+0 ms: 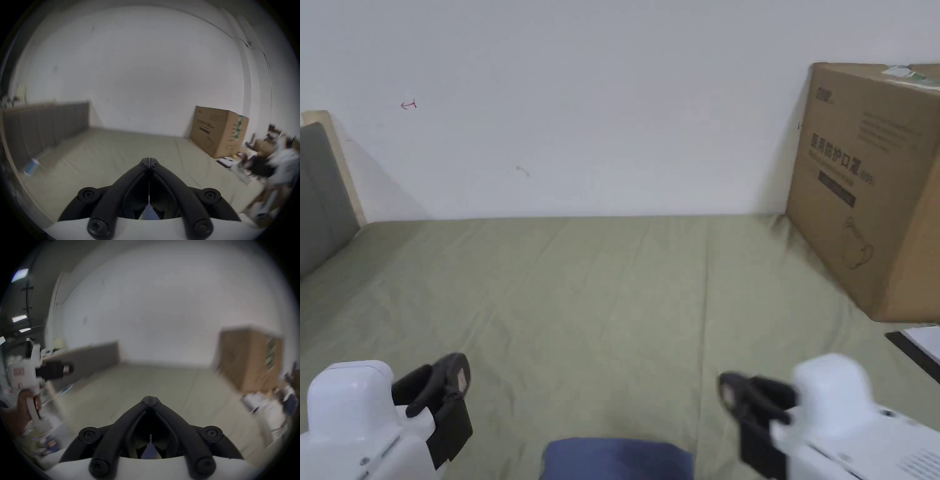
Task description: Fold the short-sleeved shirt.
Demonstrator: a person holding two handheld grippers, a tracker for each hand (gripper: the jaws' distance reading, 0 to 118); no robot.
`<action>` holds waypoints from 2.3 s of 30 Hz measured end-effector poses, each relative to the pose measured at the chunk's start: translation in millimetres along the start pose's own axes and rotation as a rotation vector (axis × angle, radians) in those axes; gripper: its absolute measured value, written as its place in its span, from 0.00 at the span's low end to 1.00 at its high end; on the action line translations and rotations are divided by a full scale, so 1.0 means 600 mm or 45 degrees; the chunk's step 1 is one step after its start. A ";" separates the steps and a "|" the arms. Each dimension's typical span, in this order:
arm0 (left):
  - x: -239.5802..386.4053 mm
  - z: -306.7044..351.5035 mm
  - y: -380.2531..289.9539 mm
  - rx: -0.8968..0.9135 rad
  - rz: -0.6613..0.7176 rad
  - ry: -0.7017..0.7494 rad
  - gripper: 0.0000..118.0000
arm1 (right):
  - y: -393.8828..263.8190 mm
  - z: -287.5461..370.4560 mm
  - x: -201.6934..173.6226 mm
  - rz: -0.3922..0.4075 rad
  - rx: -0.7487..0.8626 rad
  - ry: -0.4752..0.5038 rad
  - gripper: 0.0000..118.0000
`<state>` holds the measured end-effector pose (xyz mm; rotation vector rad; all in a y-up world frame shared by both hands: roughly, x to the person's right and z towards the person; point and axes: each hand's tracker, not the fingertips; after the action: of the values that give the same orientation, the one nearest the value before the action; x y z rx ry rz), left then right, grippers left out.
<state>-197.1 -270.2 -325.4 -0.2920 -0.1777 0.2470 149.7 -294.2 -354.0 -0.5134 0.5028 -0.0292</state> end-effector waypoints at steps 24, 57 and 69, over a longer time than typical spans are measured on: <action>-0.199 -0.388 -0.317 -1.213 1.074 -0.990 1.00 | -0.189 -0.305 0.035 0.203 -0.819 -0.145 0.00; -0.670 -0.228 0.048 -1.186 0.190 0.301 0.25 | -0.158 -0.235 -0.001 -0.009 -0.718 -0.176 0.00; -0.618 -0.173 0.073 -0.783 0.124 0.443 1.00 | -0.115 -0.212 0.004 -0.022 -0.628 -0.175 0.00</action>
<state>-538.9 -355.2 -487.7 -0.9479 0.1120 0.2299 99.1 -413.8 -417.7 -0.9952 0.3686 0.1161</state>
